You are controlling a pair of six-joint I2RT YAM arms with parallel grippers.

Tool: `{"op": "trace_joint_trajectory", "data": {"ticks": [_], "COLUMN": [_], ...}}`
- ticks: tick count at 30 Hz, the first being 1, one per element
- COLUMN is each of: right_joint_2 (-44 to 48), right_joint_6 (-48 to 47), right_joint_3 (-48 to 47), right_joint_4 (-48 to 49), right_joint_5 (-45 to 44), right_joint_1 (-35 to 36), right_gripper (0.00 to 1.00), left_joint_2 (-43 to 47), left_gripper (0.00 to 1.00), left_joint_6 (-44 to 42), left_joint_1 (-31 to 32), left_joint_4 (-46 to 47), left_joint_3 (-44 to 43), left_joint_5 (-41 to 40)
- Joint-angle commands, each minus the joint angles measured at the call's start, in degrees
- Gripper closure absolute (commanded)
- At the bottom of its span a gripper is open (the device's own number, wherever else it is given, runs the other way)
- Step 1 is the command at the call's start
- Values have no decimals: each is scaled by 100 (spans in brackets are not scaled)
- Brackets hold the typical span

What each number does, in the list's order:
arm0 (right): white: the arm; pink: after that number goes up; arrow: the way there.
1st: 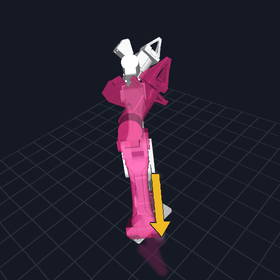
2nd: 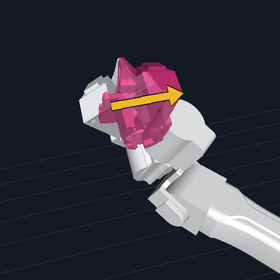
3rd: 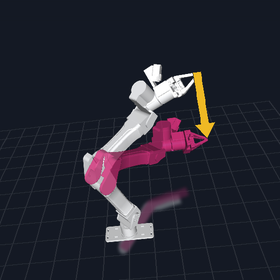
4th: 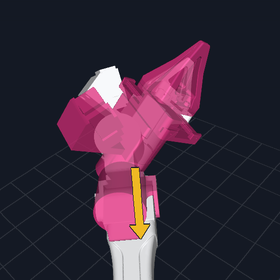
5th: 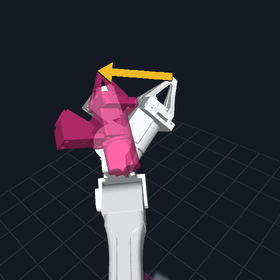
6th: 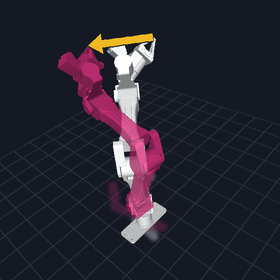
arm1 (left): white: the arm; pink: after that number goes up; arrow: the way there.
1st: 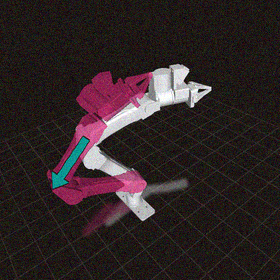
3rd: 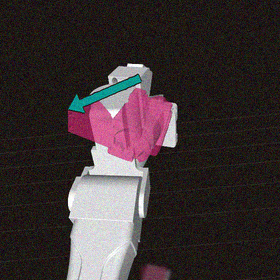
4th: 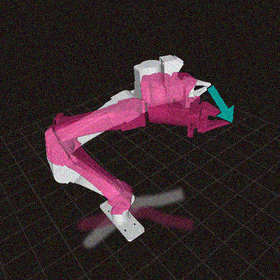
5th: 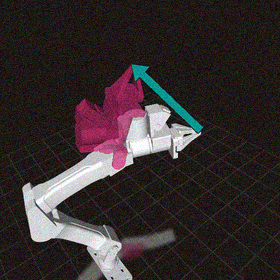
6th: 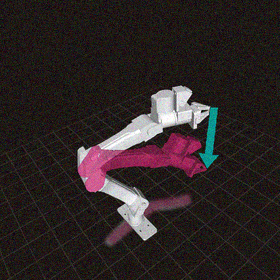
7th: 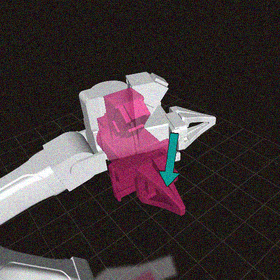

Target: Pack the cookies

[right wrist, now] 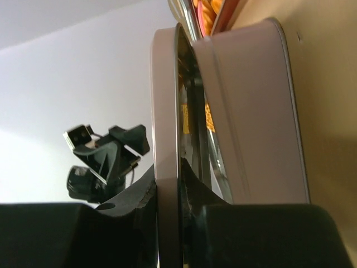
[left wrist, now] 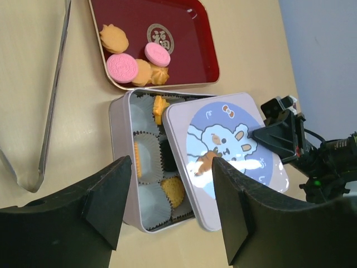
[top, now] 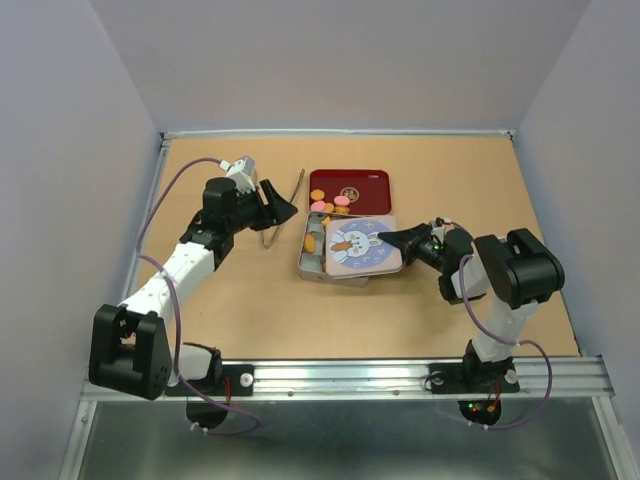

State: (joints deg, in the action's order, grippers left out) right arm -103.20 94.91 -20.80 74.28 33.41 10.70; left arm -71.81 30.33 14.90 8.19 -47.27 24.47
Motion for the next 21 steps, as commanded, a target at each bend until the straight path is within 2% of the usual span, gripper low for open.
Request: {"op": "trace_joint_trajectory", "data": {"ticks": [1, 14, 21], "right_joint_2": [-200, -297, -622], "right_joint_6": [-429, -1606, -1774], "right_joint_3": [-118, 66, 251], "right_joint_4": [2978, 2987, 2987], "right_joint_5": [-115, -510, -809], "right_joint_1": [64, 195, 319], "right_gripper": [100, 100, 100], "left_joint_2": [-52, -281, -457], "left_gripper": [30, 31, 31], "left_joint_6": [8, -9, 148], "left_joint_1": [119, 198, 330], "left_joint_4": [359, 438, 587], "left_joint_3": [191, 596, 780], "left_joint_5": [-135, -144, -48]}}
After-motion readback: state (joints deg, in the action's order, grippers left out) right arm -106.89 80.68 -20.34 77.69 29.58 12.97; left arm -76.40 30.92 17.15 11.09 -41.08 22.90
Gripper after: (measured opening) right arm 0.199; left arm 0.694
